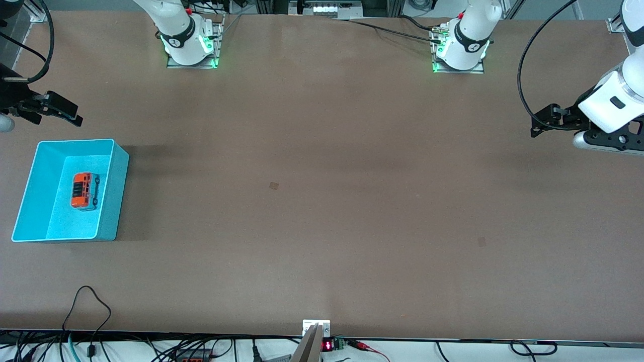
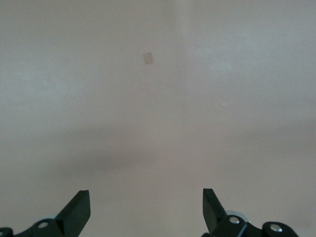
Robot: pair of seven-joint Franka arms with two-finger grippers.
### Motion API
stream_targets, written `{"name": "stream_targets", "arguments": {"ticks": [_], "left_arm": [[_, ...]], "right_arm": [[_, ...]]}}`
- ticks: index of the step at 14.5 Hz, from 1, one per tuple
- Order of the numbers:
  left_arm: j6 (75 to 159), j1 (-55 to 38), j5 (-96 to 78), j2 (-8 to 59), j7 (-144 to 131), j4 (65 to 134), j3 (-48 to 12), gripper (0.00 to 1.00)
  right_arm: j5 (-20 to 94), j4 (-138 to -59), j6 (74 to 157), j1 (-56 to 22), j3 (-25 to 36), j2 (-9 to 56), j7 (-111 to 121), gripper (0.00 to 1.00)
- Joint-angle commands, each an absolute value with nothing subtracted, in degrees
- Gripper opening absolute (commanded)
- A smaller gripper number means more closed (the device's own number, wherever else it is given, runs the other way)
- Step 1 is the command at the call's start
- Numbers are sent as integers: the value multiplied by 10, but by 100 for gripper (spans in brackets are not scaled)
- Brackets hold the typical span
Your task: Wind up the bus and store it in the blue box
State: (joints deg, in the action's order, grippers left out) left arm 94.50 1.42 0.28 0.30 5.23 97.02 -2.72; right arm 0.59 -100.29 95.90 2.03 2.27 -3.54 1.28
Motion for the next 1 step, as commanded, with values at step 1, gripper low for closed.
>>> {"name": "stream_targets", "arguments": {"ticks": [1], "left_arm": [[940,18,-6,11,58,954,-26,100]], "right_arm": [[-2,-1015,959,23,20,-48,23,100]]}}
